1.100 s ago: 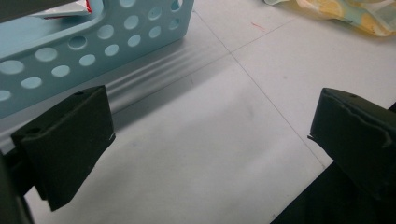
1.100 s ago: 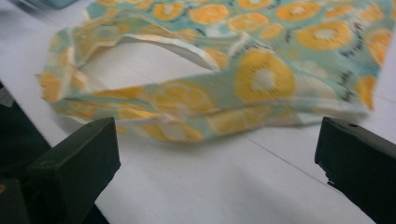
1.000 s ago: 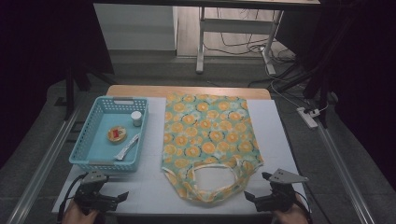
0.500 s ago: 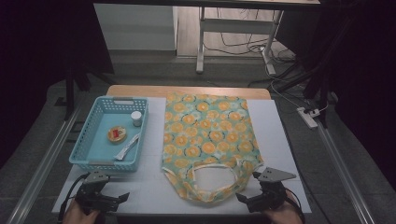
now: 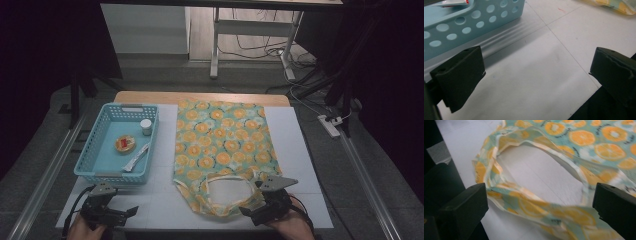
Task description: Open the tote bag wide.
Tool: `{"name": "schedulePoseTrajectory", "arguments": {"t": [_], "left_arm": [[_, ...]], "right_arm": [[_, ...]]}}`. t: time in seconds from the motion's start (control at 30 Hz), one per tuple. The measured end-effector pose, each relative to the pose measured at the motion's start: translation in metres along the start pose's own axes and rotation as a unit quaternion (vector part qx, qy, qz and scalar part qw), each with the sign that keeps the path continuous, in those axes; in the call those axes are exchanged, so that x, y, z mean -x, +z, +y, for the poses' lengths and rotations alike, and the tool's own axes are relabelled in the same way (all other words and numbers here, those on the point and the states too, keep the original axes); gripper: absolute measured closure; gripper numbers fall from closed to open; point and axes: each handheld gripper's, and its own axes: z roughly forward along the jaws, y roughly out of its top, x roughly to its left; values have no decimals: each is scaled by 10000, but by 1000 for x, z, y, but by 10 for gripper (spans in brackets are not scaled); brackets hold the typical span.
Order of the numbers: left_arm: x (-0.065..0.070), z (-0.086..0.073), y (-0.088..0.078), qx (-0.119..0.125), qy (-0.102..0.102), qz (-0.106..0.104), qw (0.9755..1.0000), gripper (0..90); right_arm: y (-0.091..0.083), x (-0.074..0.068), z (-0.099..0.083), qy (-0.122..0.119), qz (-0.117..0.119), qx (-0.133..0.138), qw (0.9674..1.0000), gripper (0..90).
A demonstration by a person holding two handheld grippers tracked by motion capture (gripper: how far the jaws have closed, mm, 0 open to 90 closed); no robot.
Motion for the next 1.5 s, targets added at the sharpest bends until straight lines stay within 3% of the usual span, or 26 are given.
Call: {"name": "schedulePoseTrajectory", "arguments": {"t": [0.13,0.23,0.33,0.5,0.53,0.6,0.63,0.77,0.8,0.83,0.87,0.97,1.23,1.37,1.43,1.5], "left_arm": [[0,0,0,7,-6,-6,10000,0],[0,0,0,3,-10,-5,10000,0],[0,0,0,-1,-11,-7,10000,0],[0,0,0,-7,-3,-9,10000,0],[0,0,0,-3,1,-9,10000,0],[0,0,0,-8,5,-4,10000,0],[0,0,0,-10,6,-3,10000,0],[0,0,0,-27,15,-7,10000,0],[0,0,0,-29,16,-6,10000,0],[0,0,0,-30,18,-3,10000,0],[0,0,0,-29,19,-1,10000,0],[1,0,0,-29,21,8,10000,0],[0,0,1,-37,21,9,10000,0],[0,0,1,-37,13,3,10000,0],[0,0,1,-37,6,0,10000,0],[0,0,1,-42,6,4,10000,0]], "right_arm": [[7,-1,4,-95,79,-107,9999,5],[18,-1,5,-123,353,-250,9990,45],[24,-2,5,-188,450,-363,9981,65],[32,-7,4,-365,527,-578,9963,178],[34,-8,5,-422,610,-622,9953,288],[34,-8,5,-438,660,-629,9949,335],[35,-8,5,-464,763,-695,9936,428],[36,-9,5,-520,861,-759,9920,618],[36,-9,5,-520,861,-759,9920,618],[34,-10,7,-537,910,-739,9917,719],[34,-10,7,-537,910,-739,9917,719],[28,-10,11,-483,1053,-565,9917,893],[21,-6,20,-323,1041,-313,9935,897],[16,-1,29,-436,1089,-164,9930,897],[16,4,37,-543,921,-167,9941,899],[19,11,42,-440,831,-111,9955,899]]}}
